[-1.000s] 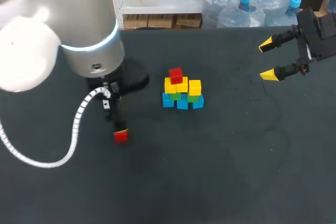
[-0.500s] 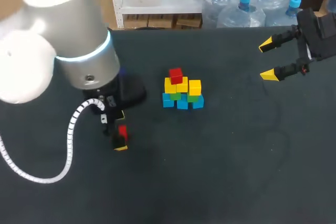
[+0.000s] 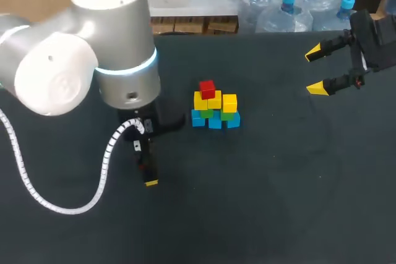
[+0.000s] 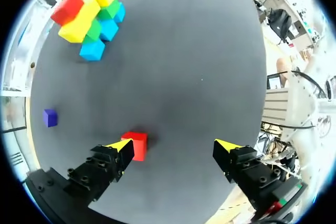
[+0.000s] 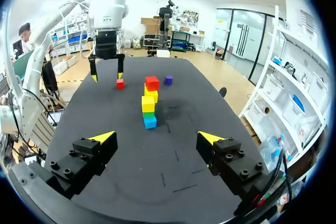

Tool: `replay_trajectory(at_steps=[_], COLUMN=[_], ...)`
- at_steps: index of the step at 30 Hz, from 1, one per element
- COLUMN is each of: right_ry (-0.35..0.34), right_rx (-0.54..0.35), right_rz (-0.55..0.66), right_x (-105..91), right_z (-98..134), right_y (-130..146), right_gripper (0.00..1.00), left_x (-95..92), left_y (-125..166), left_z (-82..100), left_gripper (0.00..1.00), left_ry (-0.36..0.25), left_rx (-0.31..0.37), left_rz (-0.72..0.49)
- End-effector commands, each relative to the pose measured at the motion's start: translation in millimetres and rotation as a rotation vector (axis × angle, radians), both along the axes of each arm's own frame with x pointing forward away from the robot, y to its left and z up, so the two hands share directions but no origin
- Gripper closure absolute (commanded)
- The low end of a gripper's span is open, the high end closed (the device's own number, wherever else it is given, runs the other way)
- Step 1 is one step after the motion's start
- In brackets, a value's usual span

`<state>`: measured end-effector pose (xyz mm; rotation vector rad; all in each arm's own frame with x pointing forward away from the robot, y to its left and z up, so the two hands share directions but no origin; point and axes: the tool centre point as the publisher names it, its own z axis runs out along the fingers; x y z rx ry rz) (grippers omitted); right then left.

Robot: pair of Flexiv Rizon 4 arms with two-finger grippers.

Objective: Place the blue cubes, place green cubes on the blue cubes, place the yellow cubes on the green cubes, then place the red cubes on the yellow cubes, and place purple cube on the red cubes.

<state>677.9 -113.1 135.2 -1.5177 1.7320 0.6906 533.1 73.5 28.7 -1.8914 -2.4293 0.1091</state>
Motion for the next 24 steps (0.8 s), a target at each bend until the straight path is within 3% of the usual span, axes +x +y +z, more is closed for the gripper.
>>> replay_trajectory(at_steps=[1, 11, 16, 24], right_ry=[-0.001, -0.001, -0.001, -0.001], right_rx=[0.001, 0.001, 0.001, 0.001], right_rz=[0.001, 0.001, 0.001, 0.001], right_x=[0.5, 0.5, 0.5, 0.5], right_z=[-0.6, -0.6, -0.6, -0.6], right_y=[0.3, 0.3, 0.3, 0.3], right_gripper=[0.00, 0.00, 0.00, 0.00], left_x=[-4.9, 5.5, 11.8, 23.5], left_y=[12.3, 15.2, 14.7, 20.3], left_z=[-11.3, -9.9, 4.6, -7.2], left_gripper=[0.00, 0.00, 0.00, 0.00], left_ry=[-0.018, -0.047, -0.102, -0.064], left_rx=[-0.020, -0.025, -0.052, -0.041], left_rz=[0.031, 0.014, -0.004, -0.020])
